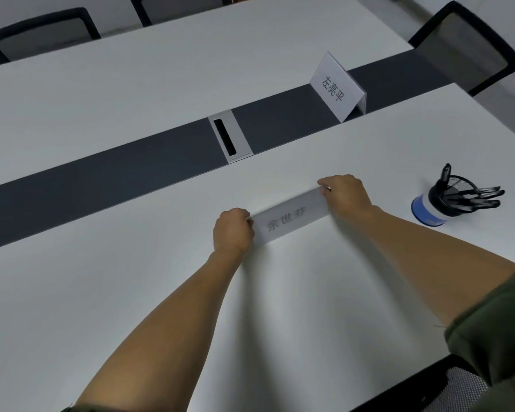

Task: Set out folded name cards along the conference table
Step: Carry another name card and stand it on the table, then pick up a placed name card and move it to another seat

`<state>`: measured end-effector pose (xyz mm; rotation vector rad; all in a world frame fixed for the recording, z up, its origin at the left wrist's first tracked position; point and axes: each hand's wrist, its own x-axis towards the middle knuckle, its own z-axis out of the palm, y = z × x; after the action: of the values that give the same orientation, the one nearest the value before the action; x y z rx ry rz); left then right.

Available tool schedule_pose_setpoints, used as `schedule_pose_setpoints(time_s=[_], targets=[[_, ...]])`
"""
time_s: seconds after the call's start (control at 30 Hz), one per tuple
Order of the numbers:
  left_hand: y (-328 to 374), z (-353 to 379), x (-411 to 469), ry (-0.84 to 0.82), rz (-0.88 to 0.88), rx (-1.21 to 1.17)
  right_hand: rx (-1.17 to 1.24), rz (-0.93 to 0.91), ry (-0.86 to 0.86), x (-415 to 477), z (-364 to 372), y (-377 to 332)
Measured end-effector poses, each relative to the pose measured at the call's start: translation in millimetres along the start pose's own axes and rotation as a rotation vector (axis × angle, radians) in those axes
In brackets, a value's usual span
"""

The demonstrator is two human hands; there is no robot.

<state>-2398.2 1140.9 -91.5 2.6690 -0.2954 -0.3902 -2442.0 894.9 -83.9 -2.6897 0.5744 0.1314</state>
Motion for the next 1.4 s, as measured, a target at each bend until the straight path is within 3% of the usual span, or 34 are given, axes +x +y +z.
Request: schedule_pose_setpoints(time_s=[0.43,0.63,0.87,1.17,1.4], targets=[[-18,-45,-47,-0.044,-0.090,0.121,-0.052,0.036,-0.095,-48,-19,11],[-43,-75,-122,0.033,-0.185,0.139,0.013,0.033,-0.106,-104,-29,6],[-96,-97,-229,0.139,-0.318,0.076,0.130,-0.028,-0.272,-178,-7,-44],[-205,-131,-334,0.309,-0.644,-0.139,0.281,-0.166,-0.483,-259,47,-165],[-263,-118,-356,0.251,-0.778,-0.629,0.408,-0.093,-0.559,-286,101,-247]])
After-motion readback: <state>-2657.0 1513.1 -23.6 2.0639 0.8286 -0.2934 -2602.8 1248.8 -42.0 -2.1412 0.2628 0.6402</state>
